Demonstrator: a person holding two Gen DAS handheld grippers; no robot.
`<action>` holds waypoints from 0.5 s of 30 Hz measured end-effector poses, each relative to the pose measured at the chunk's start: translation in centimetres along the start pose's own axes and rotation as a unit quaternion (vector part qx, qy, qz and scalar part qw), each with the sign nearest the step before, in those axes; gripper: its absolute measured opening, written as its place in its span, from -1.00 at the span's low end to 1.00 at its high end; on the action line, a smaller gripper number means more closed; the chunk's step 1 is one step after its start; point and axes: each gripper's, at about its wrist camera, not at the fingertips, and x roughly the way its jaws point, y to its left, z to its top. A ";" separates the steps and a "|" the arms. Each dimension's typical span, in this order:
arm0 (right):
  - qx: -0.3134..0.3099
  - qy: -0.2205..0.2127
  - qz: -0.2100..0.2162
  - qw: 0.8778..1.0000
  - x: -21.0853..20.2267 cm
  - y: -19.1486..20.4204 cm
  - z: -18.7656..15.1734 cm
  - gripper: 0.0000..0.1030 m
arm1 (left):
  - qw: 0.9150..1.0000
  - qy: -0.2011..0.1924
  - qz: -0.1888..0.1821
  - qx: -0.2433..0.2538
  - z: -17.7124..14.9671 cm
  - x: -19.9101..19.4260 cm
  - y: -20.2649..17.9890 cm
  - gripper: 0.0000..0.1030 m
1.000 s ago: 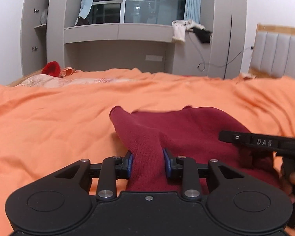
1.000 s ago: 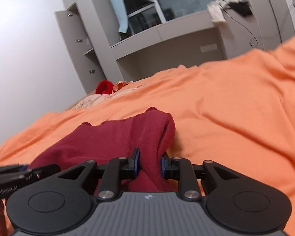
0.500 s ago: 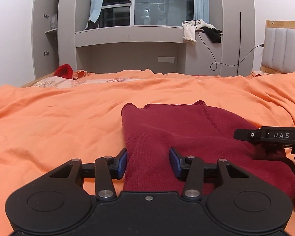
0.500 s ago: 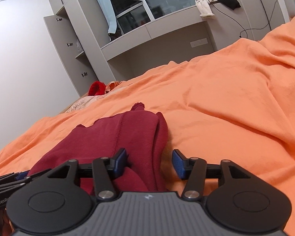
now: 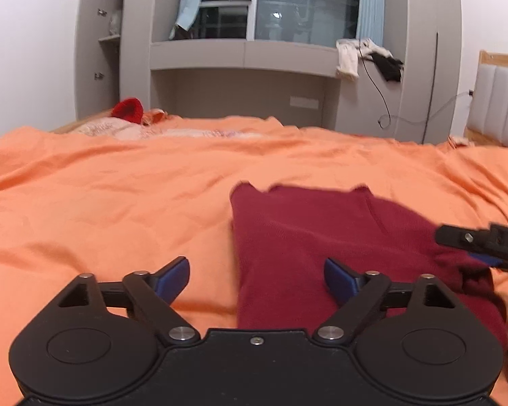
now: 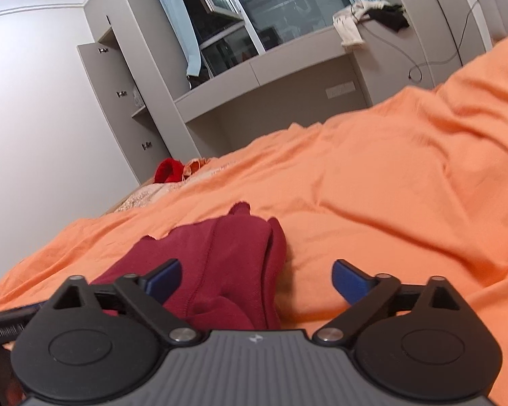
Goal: Fold small clothes
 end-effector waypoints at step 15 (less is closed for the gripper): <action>-0.065 -0.132 -0.028 0.989 -11.8 3.9 -1.0 0.99 | 0.996 -0.083 -0.041 -0.021 -1.1 -10.5 0.1 0.99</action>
